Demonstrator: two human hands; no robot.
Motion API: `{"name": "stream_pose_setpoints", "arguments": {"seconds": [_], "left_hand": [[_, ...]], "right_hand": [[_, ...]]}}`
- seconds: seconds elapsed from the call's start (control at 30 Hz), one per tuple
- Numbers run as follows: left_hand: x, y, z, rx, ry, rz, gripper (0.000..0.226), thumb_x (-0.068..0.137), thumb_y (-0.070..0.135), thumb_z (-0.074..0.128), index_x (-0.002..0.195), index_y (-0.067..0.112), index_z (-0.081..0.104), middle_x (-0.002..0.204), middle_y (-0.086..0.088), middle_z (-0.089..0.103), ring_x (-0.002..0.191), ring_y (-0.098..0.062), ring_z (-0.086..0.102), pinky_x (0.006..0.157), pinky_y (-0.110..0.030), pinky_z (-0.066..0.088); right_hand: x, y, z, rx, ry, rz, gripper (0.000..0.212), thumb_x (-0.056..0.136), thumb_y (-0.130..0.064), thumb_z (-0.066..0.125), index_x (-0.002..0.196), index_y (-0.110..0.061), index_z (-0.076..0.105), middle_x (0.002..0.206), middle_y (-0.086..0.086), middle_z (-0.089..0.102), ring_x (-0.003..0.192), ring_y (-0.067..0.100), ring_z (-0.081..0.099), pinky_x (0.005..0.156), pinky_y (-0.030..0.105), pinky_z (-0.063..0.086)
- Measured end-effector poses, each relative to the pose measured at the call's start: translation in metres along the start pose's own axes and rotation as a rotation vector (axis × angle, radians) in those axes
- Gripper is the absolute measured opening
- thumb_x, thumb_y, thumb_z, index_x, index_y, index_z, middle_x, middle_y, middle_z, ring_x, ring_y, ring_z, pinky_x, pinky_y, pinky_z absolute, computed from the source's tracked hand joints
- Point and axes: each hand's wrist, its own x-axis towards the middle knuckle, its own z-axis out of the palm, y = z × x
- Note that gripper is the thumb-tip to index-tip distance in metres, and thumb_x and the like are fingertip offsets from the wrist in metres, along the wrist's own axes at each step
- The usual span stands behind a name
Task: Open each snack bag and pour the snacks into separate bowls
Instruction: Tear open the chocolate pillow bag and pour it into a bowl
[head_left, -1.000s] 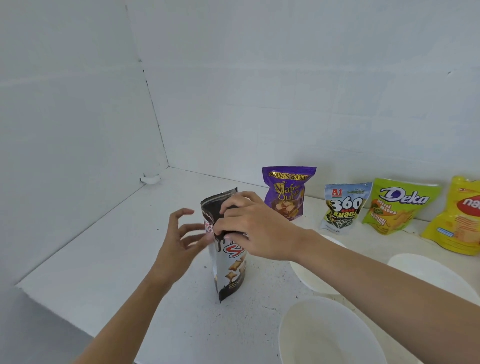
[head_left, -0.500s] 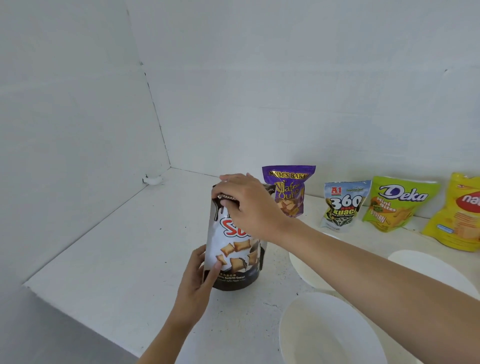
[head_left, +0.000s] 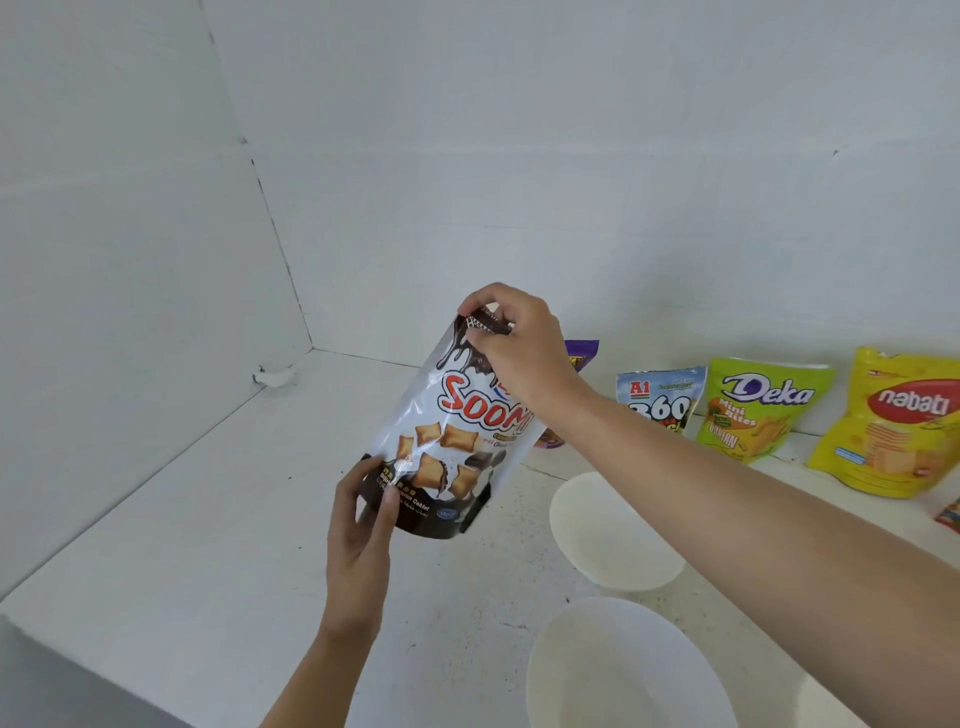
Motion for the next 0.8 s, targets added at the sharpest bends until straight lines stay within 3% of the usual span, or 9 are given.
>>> {"name": "stream_pose_setpoints", "arguments": {"seconds": [0.07, 0.17, 0.3, 0.43, 0.63, 0.8], "left_hand": [[0.004, -0.001, 0.011, -0.065, 0.004, -0.034, 0.038, 0.098, 0.024, 0.054, 0.135, 0.032, 0.054, 0.139, -0.001, 0.056, 0.134, -0.025, 0.055, 0.109, -0.049, 0.047], [0.009, 0.001, 0.029, -0.173, -0.029, -0.07, 0.044, 0.101, 0.02, 0.05, 0.143, 0.028, 0.046, 0.145, 0.002, 0.054, 0.135, -0.023, 0.055, 0.108, -0.047, 0.049], [0.015, 0.001, 0.048, -0.295, -0.04, -0.102, 0.044, 0.105, 0.016, 0.045, 0.146, 0.031, 0.042, 0.147, 0.007, 0.054, 0.134, -0.022, 0.056, 0.101, -0.041, 0.055], [0.024, 0.005, 0.055, -0.298, -0.048, -0.118, 0.041, 0.106, 0.018, 0.045, 0.143, 0.035, 0.044, 0.147, 0.005, 0.054, 0.132, -0.024, 0.058, 0.102, -0.05, 0.053], [0.048, 0.018, 0.043, -0.301, -0.091, -0.104, 0.04, 0.105, 0.01, 0.045, 0.143, 0.024, 0.043, 0.141, 0.002, 0.059, 0.121, -0.025, 0.065, 0.09, -0.045, 0.061], [0.071, 0.03, 0.03, -0.195, -0.175, -0.087, 0.038, 0.099, 0.011, 0.053, 0.136, 0.018, 0.048, 0.144, -0.009, 0.054, 0.121, -0.027, 0.064, 0.09, -0.048, 0.059]], "right_hand": [[0.003, -0.001, -0.004, 0.014, 0.003, 0.012, 0.023, 0.09, 0.0, 0.061, 0.095, -0.021, 0.069, 0.078, -0.01, 0.066, 0.072, 0.018, 0.071, 0.07, 0.035, 0.061], [0.005, 0.001, -0.006, 0.002, 0.029, 0.046, 0.026, 0.091, -0.003, 0.06, 0.092, -0.027, 0.068, 0.082, -0.008, 0.069, 0.073, 0.017, 0.071, 0.074, 0.043, 0.06], [0.008, 0.004, -0.012, -0.02, 0.089, 0.105, 0.025, 0.09, -0.007, 0.06, 0.089, -0.03, 0.07, 0.081, -0.003, 0.07, 0.076, 0.018, 0.071, 0.077, 0.048, 0.059], [0.009, 0.004, -0.025, 0.012, 0.119, 0.14, 0.02, 0.089, -0.008, 0.063, 0.09, -0.026, 0.071, 0.071, -0.003, 0.068, 0.072, 0.02, 0.072, 0.073, 0.047, 0.06], [0.005, 0.009, -0.061, -0.03, -0.027, 0.056, 0.008, 0.089, -0.016, 0.07, 0.093, -0.022, 0.071, 0.078, -0.003, 0.076, 0.071, 0.009, 0.073, 0.072, 0.036, 0.061], [-0.006, 0.032, -0.083, 0.102, -0.163, 0.132, 0.014, 0.091, -0.013, 0.07, 0.102, -0.021, 0.068, 0.092, 0.001, 0.077, 0.081, 0.017, 0.075, 0.073, 0.042, 0.063]]}}
